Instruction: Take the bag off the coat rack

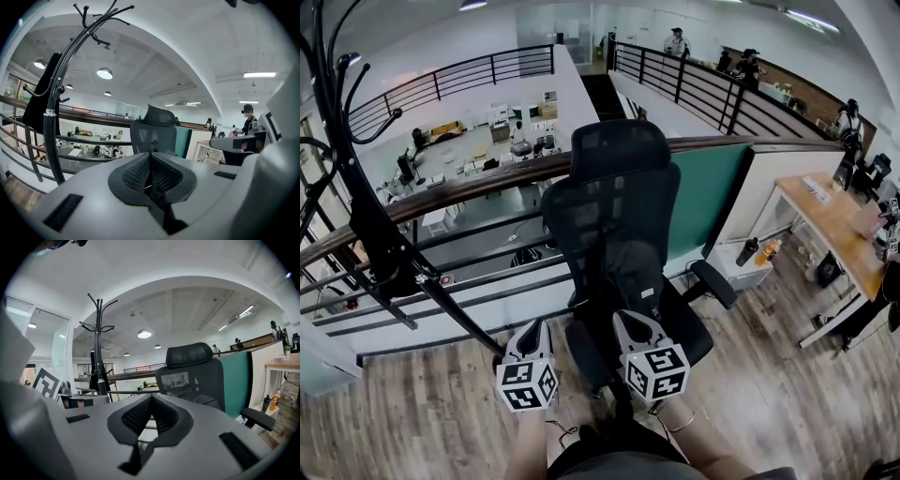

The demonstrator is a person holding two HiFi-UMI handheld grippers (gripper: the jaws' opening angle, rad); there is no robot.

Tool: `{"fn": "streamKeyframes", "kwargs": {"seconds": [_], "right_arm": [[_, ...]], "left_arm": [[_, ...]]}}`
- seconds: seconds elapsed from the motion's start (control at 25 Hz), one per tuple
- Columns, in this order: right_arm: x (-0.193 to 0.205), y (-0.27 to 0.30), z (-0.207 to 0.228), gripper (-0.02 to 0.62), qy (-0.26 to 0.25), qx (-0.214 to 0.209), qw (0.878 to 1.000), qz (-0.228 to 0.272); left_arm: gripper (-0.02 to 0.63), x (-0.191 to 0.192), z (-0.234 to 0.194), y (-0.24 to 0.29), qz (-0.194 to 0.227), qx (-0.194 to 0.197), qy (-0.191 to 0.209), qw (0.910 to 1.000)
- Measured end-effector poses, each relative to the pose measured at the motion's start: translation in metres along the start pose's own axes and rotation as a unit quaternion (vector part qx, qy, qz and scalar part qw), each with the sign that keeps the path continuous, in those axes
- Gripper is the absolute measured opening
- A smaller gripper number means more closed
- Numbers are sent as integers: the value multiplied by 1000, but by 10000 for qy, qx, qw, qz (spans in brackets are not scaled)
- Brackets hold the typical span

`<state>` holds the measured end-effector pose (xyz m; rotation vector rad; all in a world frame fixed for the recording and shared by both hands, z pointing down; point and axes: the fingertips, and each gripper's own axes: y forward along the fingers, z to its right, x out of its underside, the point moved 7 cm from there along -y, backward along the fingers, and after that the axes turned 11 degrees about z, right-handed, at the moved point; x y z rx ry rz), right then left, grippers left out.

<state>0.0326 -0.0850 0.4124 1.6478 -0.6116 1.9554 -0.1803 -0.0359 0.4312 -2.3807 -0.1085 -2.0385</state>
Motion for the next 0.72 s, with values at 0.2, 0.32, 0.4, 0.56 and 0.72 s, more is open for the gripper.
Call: {"fn": "streamKeyframes", "kwargs": {"seconds": [0.2, 0.32, 0.4, 0.56, 0.72], "right_arm": [[2, 0, 0, 2, -6, 17, 10000, -33], [2, 0, 1, 2, -20, 20, 10000, -39], [2, -1, 1, 2, -48, 10, 10000, -45], [3, -1, 3, 2, -65, 22, 10000, -65], [3, 1, 6, 2, -38, 53, 10000, -59]], "left_arm": [[34, 5, 2, 1, -80, 34, 23, 10000], [34, 7, 3, 2, -113, 27, 12, 9999], [34, 7, 3, 3, -121, 23, 2, 9999], [34, 8, 4, 5, -123, 20, -8, 9999], [34, 9, 3, 8, -152, 14, -14, 9999]]}}
